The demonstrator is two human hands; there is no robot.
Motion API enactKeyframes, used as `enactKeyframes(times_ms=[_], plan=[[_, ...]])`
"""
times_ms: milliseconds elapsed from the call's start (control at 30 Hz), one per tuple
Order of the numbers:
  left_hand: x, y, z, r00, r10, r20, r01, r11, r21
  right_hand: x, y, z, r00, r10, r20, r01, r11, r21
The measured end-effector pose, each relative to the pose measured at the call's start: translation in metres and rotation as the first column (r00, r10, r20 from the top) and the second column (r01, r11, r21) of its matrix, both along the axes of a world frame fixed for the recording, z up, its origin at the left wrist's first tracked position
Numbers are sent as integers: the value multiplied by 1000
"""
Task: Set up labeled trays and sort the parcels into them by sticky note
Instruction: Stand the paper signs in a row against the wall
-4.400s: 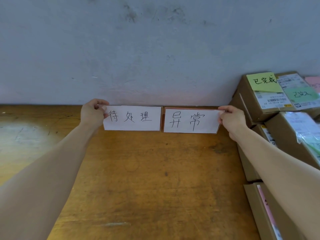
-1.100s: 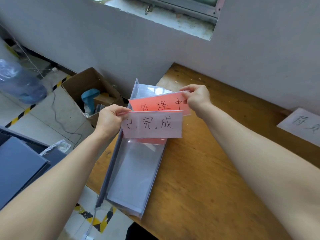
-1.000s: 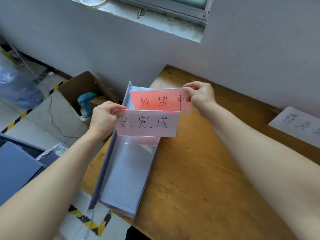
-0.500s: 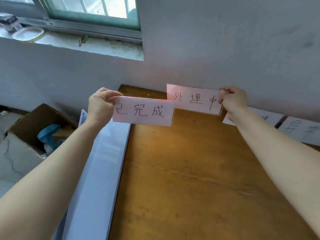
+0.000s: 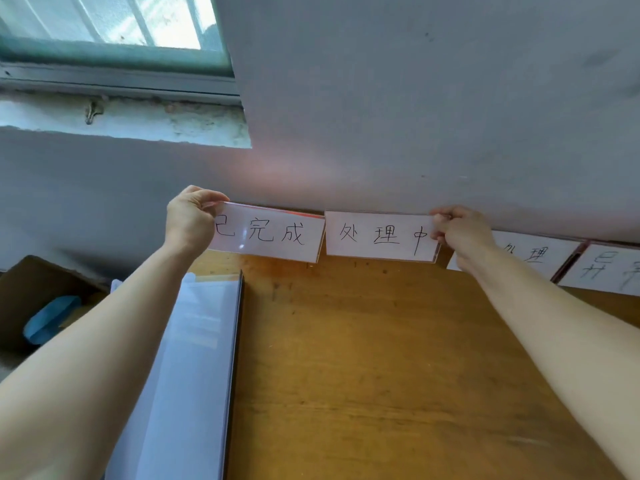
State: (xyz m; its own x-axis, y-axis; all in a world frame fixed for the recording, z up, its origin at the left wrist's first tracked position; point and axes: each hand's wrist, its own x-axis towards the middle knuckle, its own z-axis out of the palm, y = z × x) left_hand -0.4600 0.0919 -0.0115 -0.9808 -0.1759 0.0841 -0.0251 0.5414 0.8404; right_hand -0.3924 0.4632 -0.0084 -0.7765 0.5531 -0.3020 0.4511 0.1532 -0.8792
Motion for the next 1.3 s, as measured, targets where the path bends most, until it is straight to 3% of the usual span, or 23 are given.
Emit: enactKeyframes(times_ms=[167,433,567,633,700,800,933,1067,1300], plan=[[-18,-5,-27,998,19,56,-15,998,-61,-9,3,-17,999,9,51,-9,1000,-4],[-26,-13,-46,995,46,88,-47,999,2,-11,-2,-34,995,21,100,-18,999,-38],[-31,-13,-45,994,26,102,-23,999,-28,-12,-7,-29,995,33,90,-42,995,95],[-30,-11,-46,997,27,75,-12,981,-193,-11,-11,-27,987,82,137,-132,902,411],[-24,-2,-44,999,-32,-13,23,889,-457,-11,-18,-27,975,134,176,-219,706,673],[-14,22,-40,964,-237,-121,118,789,-603,-13,-33,-26,937,294,190,-325,531,782],[-7,40,-37,928,-362,-84,231,739,-633,-15,-43,-25,825,470,316,-501,348,792],[-9,45,-36,926,-377,-18,290,741,-605,-21,-42,-25,767,531,360,-584,348,733],[-17,44,-33,928,-369,45,318,723,-613,-29,-41,-36,795,495,352,-565,392,726]])
